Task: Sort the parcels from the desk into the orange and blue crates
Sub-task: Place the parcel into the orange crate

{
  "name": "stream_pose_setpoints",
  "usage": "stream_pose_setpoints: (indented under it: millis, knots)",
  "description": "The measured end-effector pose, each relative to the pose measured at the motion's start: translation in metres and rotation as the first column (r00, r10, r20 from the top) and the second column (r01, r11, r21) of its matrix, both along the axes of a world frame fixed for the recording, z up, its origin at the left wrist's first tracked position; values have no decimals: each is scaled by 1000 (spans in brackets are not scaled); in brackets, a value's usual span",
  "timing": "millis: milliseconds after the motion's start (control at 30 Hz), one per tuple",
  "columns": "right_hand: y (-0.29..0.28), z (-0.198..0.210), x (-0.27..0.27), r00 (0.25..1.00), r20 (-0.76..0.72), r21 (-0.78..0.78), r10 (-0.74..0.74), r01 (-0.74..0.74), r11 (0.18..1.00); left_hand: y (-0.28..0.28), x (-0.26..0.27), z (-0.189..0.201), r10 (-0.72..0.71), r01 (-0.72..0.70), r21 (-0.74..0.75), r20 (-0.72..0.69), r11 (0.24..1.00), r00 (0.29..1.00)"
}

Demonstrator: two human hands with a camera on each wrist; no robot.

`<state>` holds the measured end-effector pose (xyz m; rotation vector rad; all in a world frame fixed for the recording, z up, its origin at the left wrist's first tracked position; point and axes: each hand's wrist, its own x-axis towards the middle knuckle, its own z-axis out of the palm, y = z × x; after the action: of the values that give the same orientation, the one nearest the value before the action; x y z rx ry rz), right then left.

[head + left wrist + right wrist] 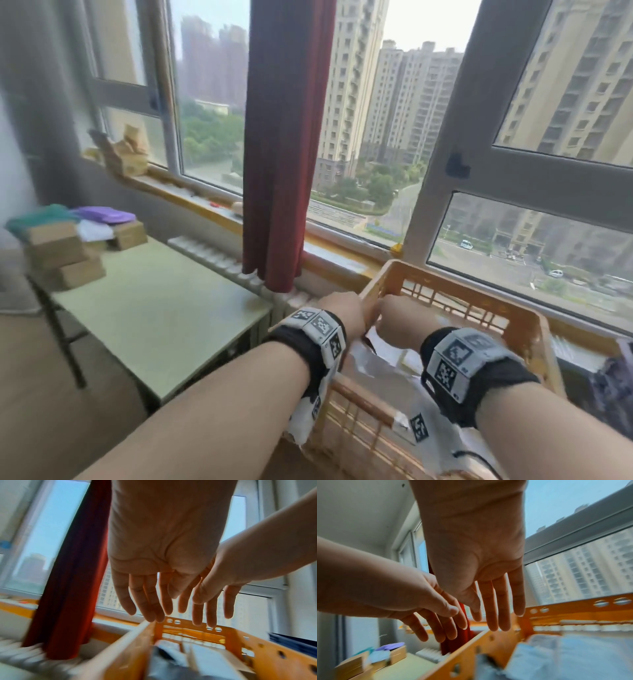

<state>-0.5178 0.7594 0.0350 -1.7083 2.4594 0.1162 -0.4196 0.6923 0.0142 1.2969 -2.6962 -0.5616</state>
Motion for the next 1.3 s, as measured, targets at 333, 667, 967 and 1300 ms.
stream_pose_setpoints:
  millis: [333, 667, 967, 1300]
  knots:
    - [-115, -28, 200, 976, 70, 53, 205, -209, 976, -91, 222, -31, 291, -289, 61, -22, 955, 957]
    - [-191, -55, 341, 909, 100, -17, 404, -404, 914, -151, 368, -57, 528, -525, 91, -14, 846, 849]
    - [-274, -80, 406, 874, 153, -103, 462, -451, 887, -215, 440, -81, 638, -633, 102, -19, 768, 770]
    - [-428, -109, 443, 860, 261, -87, 439, -432, 898, -360, 486, -103, 695, -680, 214, 5, 701, 719]
